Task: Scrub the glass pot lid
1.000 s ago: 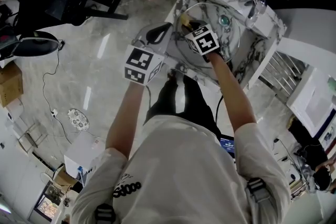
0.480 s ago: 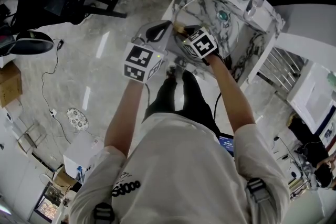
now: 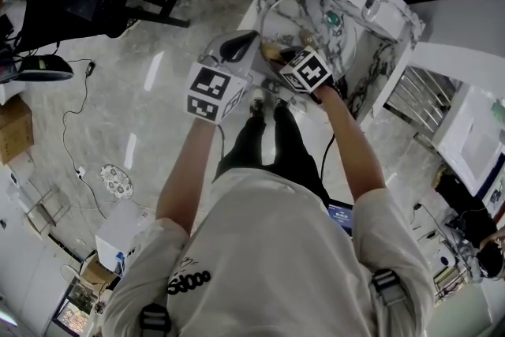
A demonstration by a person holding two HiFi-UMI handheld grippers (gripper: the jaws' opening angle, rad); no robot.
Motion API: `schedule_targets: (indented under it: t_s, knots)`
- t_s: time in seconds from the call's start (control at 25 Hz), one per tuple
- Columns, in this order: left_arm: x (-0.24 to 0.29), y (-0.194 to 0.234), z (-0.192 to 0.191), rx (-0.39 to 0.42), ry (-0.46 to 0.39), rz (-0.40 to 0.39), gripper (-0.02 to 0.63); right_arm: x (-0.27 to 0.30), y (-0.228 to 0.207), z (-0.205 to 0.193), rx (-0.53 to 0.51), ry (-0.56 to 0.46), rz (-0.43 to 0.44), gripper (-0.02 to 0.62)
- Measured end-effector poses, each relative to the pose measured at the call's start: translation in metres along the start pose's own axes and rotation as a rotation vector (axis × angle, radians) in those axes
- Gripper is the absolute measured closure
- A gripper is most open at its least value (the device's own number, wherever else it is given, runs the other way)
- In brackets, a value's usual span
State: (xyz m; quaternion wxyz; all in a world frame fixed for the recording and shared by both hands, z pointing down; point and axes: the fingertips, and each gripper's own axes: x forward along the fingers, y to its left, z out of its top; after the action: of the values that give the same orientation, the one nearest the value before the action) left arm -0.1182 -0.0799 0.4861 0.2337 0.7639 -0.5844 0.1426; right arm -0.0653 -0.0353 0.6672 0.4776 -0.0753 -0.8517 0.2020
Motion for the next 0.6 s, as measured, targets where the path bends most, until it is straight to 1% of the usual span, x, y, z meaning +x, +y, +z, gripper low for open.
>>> schedule_targets:
  t_s: [0.16,0.4,0.6]
  knots:
    - [-0.002,-0.005,-0.002,0.005,0.003,-0.007,0.595,-0.005,0.01,-0.009,0.0,0.035,0.058,0.543]
    - [-0.004,-0.012,-0.002,0.015,0.005,-0.017,0.595,-0.015,0.013,-0.033,0.046,0.099,0.144,0.543]
    - [-0.001,-0.013,0.0,0.022,0.006,-0.026,0.596,-0.027,0.012,-0.057,0.043,0.171,0.173,0.543]
